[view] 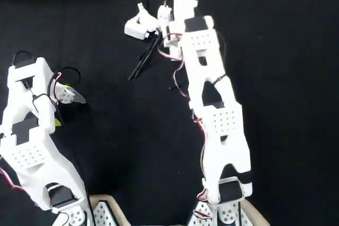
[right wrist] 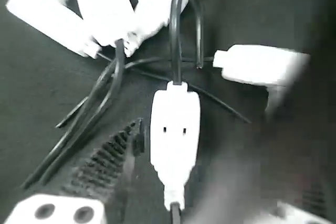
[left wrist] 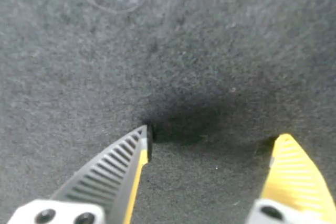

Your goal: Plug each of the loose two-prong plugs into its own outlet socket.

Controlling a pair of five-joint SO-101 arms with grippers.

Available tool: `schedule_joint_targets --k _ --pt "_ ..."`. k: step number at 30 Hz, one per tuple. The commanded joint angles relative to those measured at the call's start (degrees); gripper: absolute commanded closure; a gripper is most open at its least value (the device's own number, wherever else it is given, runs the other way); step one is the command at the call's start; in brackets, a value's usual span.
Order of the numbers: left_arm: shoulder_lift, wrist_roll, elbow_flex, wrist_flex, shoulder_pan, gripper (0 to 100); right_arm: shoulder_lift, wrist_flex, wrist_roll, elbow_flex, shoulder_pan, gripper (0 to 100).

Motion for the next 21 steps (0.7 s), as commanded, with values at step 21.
schedule_joint_targets --k 21 --pt "0.00 0.88 -0.40 -0.97 1.63 64 -1.45 27.16 0.35 -38.64 16.97 61.3"
